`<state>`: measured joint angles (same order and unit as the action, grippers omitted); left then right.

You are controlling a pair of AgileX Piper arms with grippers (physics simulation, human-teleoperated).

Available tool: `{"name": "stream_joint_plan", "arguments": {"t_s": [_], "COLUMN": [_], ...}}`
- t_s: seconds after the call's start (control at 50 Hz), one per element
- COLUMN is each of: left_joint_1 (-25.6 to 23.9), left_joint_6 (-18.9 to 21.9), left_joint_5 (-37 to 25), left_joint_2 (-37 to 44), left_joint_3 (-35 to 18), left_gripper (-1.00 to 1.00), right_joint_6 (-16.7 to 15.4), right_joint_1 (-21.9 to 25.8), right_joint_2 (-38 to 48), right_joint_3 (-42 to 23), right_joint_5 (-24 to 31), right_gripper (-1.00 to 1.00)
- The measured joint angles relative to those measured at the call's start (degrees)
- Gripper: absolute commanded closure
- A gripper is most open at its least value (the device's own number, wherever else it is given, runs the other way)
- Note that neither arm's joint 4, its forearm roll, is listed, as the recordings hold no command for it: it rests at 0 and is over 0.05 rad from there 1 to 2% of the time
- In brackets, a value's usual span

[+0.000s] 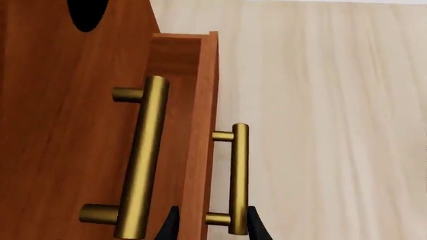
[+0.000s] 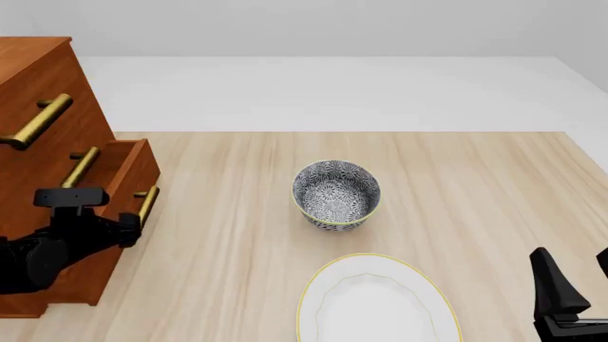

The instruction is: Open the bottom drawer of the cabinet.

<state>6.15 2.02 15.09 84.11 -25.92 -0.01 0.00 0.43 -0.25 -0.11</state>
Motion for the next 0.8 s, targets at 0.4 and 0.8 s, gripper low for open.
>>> {"name": "stream_joint_plan", "arguments": {"t_s": [0.4, 0.8], "left_joint_1": [-1.48, -3.61], "left_joint_6": [-3.58, -2.86], "left_joint_5": [-2.09, -6.73], "left_joint_2": [1.69, 2.51], "left_joint_3": [-2.58, -5.03], "left_gripper": [-1.0, -1.0], "right_joint_6": [0.0, 0.0], "right_joint_1": [0.0, 0.0], "right_joint_2": [-0.01, 0.0], "right_joint_3": [0.0, 0.0], "right_joint_5": [0.0, 0.0], "right_gripper": [-1.0, -1.0]}}
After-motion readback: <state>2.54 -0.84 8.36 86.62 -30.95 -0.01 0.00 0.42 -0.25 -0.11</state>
